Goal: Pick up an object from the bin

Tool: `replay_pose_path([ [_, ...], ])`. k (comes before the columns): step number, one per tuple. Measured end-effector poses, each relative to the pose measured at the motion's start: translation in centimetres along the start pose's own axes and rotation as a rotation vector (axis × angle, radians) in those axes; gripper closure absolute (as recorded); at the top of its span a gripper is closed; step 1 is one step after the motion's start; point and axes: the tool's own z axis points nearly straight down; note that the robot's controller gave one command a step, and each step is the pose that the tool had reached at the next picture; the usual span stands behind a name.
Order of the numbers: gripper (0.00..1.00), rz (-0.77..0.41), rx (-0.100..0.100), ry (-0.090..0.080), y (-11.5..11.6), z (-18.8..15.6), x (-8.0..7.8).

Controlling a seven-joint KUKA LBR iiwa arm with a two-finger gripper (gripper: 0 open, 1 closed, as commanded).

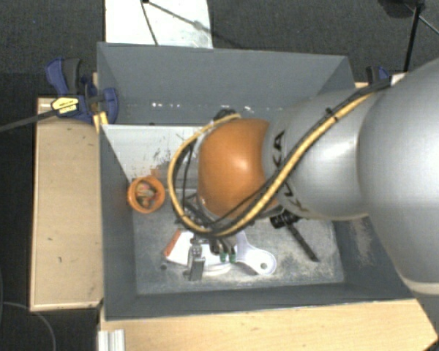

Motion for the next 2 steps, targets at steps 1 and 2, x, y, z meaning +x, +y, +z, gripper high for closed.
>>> replay_pose_path([
  [1,0.00,0.006,-0.002,-0.007,-0.1,-0.5,-0.2],
  [2,0.00,0.024,-0.003,-0.011,-2.3,3.1,-0.9],
])
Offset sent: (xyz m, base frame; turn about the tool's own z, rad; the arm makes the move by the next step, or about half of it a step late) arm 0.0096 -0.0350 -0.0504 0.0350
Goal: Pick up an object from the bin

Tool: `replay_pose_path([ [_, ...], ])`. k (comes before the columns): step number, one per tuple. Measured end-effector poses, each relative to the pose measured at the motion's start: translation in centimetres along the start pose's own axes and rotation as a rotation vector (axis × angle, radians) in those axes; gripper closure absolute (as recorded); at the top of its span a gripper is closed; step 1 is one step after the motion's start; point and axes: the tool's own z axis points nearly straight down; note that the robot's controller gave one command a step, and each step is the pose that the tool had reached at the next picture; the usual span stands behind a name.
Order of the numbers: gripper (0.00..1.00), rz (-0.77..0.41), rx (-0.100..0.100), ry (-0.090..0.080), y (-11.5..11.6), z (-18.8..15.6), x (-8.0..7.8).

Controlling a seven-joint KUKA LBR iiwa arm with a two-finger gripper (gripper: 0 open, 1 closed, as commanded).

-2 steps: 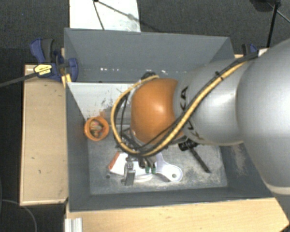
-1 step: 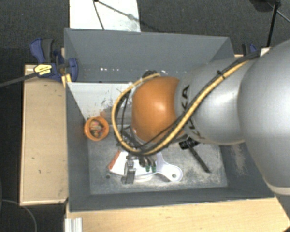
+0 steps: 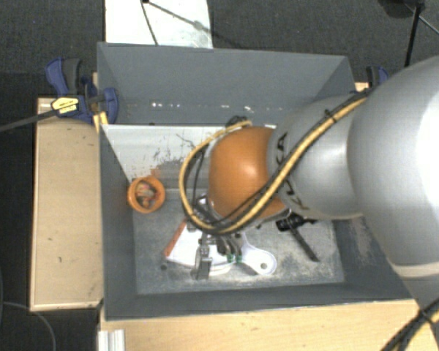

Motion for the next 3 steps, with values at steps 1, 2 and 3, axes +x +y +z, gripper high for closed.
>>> replay_pose_path([
  [1,1.00,0.231,0.002,0.004,0.3,2.7,-2.4],
  [2,1.00,0.233,0.002,0.004,0.3,2.7,-2.4],
  [3,1.00,0.224,0.002,0.003,0.0,0.9,-1.8],
])
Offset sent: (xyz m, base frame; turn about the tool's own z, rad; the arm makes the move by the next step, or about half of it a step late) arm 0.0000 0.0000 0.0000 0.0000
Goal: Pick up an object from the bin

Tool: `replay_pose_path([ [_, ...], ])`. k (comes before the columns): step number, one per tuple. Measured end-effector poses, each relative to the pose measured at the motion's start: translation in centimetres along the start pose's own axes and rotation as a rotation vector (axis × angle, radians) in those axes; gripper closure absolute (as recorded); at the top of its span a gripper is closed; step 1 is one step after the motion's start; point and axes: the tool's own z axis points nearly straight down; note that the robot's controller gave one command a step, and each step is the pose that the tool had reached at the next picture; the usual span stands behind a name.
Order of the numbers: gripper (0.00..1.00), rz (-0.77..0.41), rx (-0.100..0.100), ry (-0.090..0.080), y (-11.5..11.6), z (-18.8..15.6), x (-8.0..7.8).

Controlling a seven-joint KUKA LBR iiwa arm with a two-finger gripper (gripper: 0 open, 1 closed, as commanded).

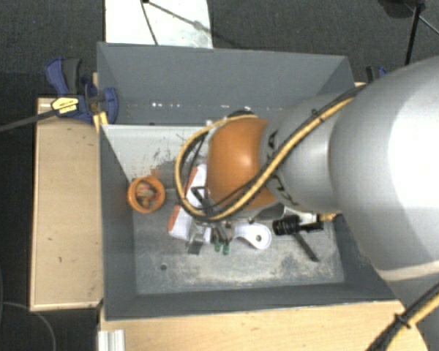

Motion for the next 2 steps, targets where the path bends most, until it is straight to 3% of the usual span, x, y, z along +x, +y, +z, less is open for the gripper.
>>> replay_pose_path([
  [1,1.00,-0.005,0.000,0.000,-0.66,-1.55,0.47],
  [2,1.00,0.014,0.000,0.000,-1.22,-2.42,-0.22],
])
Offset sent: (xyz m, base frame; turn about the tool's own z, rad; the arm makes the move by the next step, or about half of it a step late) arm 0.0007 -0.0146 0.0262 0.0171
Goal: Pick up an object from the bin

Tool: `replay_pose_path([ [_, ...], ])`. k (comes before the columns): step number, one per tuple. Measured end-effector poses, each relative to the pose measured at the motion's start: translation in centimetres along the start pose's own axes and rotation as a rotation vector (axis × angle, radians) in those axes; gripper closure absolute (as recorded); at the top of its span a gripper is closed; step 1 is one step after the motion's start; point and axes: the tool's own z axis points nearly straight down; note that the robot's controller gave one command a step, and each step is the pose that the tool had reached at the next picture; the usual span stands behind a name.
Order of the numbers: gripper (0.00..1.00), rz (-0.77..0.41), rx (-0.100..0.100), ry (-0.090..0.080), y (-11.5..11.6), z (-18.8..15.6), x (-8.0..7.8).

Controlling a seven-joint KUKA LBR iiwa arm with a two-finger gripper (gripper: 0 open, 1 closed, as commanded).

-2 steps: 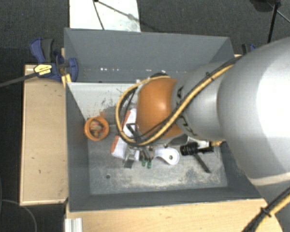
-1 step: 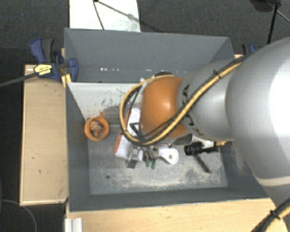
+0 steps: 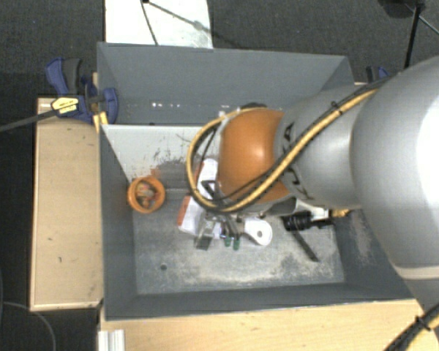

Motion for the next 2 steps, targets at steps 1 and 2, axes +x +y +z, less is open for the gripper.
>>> replay_pose_path([
  [1,1.00,0.000,0.001,0.002,-1.0,-1.3,-3.4],
  [2,1.00,0.002,0.002,-0.002,-1.0,-1.9,-4.7],
])
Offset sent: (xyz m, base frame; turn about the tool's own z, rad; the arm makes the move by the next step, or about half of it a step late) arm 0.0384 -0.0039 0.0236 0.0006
